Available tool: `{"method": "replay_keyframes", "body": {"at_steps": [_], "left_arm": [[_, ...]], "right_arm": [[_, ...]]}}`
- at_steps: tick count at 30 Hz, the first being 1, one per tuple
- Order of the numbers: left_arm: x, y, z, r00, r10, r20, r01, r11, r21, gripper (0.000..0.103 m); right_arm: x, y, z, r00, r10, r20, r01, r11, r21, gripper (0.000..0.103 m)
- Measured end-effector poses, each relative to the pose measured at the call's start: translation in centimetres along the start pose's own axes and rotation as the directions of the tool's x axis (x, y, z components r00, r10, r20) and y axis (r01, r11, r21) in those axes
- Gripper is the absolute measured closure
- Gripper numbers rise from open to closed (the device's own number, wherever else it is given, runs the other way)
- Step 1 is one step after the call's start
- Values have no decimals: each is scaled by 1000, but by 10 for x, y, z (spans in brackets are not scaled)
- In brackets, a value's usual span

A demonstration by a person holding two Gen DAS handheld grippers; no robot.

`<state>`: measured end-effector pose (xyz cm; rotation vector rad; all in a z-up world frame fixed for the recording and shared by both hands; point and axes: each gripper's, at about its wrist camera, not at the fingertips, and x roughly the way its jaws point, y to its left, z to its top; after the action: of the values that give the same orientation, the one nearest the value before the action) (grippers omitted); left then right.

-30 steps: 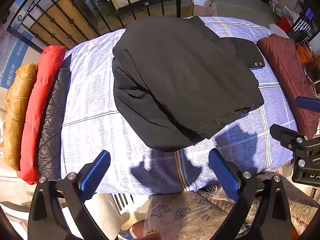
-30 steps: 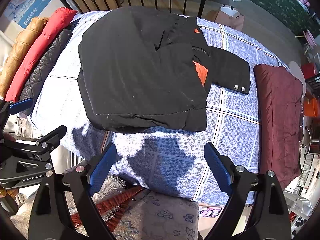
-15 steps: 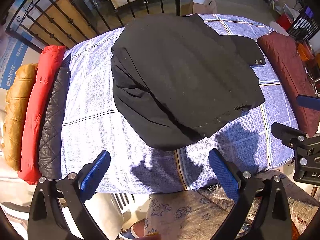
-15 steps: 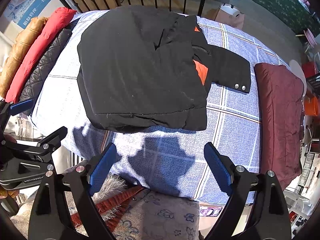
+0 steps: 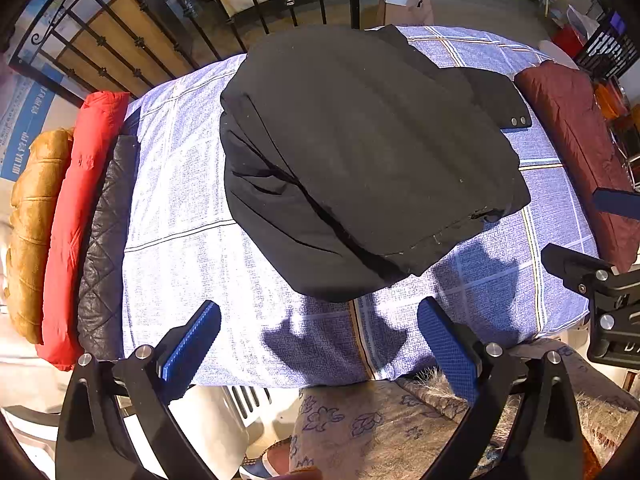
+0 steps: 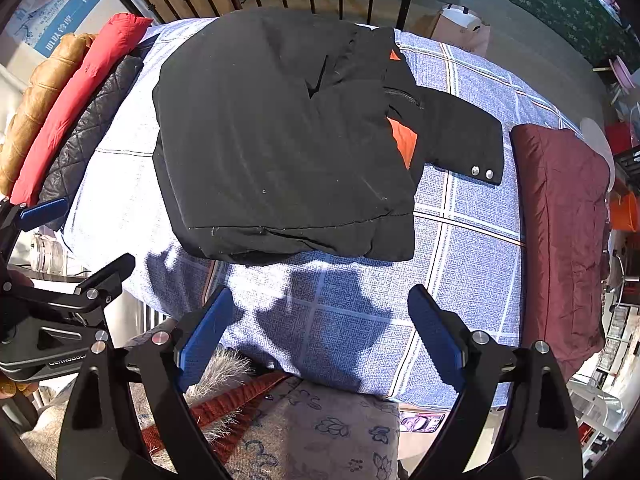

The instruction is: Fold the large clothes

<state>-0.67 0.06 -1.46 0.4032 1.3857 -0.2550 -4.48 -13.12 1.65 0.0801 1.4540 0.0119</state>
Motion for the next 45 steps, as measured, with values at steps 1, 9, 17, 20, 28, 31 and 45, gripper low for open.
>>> {"method": "replay_keyframes", "body": {"at_steps": [1, 9, 17, 20, 28, 31, 45], "left_arm": [[1, 0, 0, 1000, 0, -1, 0, 1000, 0, 6], [-1, 1, 1, 1000, 5, -3, -5, 1000, 2, 6], [-3, 2, 2, 1000, 8, 3, -8, 1000, -7, 6], [-2, 2, 1, 1000, 8, 1, -8, 1000, -9, 6], [-2, 0, 1, 1000, 8, -1, -8, 1000, 0, 6], [-2, -1, 0, 1000, 8, -1, -8, 1000, 1, 6], [0, -2, 2, 1000, 8, -9, -8, 1000, -3, 6]], "right_arm": [[0, 0, 0, 1000, 0, 0, 0, 1000, -1, 15], [1, 0, 1, 1000, 2, -2, -2, 1000, -2, 15], [2, -1, 0, 1000, 7, -4, -7, 1000, -5, 15], [2, 0, 0, 1000, 6, -2, -6, 1000, -5, 15], [2, -2, 2, 1000, 10, -5, -10, 1000, -4, 15], [2, -2, 2, 1000, 10, -6, -10, 1000, -4, 15], [2, -3, 2, 1000, 11, -10, -11, 1000, 0, 15]]}}
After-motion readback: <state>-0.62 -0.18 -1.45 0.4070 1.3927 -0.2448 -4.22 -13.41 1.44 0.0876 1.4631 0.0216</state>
